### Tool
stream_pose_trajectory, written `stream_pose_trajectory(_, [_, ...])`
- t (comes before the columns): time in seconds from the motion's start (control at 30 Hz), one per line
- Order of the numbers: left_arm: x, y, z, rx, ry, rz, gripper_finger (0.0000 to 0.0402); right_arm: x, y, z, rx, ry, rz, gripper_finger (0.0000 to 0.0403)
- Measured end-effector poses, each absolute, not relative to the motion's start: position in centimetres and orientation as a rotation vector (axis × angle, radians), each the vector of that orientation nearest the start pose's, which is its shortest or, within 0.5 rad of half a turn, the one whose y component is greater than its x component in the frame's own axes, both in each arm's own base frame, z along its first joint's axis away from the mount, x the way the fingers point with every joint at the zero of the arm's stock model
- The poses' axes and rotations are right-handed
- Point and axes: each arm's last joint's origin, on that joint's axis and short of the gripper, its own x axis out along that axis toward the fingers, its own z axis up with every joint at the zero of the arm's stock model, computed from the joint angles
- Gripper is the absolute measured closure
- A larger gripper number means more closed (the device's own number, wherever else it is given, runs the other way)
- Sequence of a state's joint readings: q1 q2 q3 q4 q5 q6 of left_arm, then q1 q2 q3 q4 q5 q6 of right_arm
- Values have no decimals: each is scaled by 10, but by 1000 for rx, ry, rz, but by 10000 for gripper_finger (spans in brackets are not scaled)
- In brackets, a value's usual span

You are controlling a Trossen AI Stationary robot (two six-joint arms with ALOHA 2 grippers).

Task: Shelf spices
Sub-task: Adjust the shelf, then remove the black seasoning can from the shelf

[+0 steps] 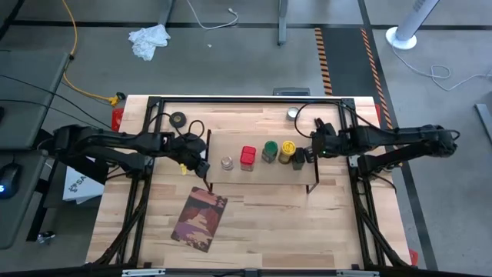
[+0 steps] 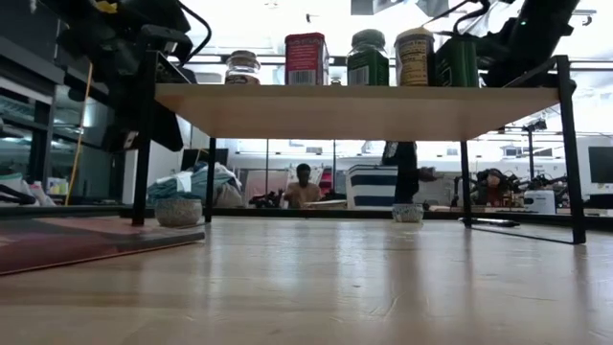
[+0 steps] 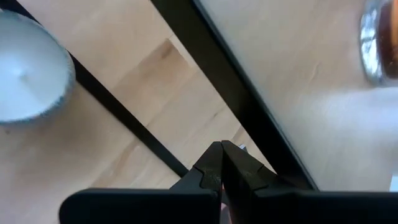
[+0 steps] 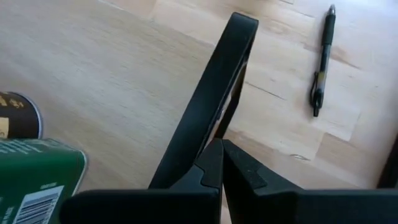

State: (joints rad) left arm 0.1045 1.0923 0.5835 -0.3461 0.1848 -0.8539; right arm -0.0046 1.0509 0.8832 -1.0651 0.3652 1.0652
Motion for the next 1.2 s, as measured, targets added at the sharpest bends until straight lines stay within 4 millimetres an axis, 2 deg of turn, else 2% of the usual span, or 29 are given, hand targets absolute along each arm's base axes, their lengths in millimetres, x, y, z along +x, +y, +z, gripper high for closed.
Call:
stream_pose_trajectory(0.17, [197, 27, 208, -926, 762, 318, 401, 159, -16, 268, 689, 900, -925, 403])
stream_pose_trajectory(0.37, [180, 39, 224, -893, 672, 342, 401, 131, -19, 277, 680, 896, -977, 403])
stream_pose_trajectory(0.47, [173, 42, 235, -866, 585, 328, 401, 119, -19, 283, 700, 846, -964, 403])
stream_pose_trajectory(0.6, [173, 44, 250, -810, 433, 278, 396, 109, -19, 292, 719, 752, -909, 403])
stream_pose_trajectory(0.73, [180, 39, 283, -756, 273, 170, 366, 102, -18, 300, 716, 666, -848, 403])
stream_pose_trajectory(0.93, [182, 35, 316, -629, 278, 162, 300, 95, -18, 305, 707, 601, -817, 385])
stream_pose_trajectory(1.07, [177, 37, 310, -576, 402, 258, 276, 95, -18, 305, 712, 611, -803, 371])
stream_pose_trajectory(1.2, [182, 38, 319, -570, 299, 237, 264, 95, -18, 305, 683, 622, -790, 363])
